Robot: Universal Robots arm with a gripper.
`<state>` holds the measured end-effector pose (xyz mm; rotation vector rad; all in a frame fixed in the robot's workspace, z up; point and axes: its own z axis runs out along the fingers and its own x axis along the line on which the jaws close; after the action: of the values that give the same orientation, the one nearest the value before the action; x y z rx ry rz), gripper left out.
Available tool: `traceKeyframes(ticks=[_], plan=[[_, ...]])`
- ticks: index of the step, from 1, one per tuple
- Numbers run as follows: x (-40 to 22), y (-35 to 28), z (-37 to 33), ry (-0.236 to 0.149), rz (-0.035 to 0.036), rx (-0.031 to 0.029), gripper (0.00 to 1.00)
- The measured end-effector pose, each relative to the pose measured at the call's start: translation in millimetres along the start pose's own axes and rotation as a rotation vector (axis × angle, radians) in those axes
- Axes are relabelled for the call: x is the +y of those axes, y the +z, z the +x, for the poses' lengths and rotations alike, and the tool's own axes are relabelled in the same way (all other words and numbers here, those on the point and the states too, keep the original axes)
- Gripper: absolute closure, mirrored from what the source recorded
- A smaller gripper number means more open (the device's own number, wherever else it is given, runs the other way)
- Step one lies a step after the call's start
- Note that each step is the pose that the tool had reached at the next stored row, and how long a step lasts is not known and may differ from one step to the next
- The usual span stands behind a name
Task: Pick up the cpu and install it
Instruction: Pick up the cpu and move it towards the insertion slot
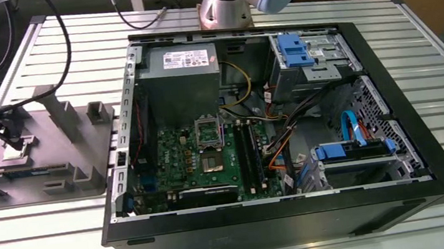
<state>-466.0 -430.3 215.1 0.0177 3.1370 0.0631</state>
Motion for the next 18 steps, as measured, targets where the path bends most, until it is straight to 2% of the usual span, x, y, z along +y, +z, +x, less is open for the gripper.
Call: traceKeyframes(ticks=[11,12,18], plan=[[5.2,11.9,0.0,-0.009,-0.0008,0.0005,0.45],[7.0,17.4,0.1,-0.009,-0.0019,0.0006,0.45],[7.0,18.0,0.1,-0.009,-0.0020,0.0005,0.44]])
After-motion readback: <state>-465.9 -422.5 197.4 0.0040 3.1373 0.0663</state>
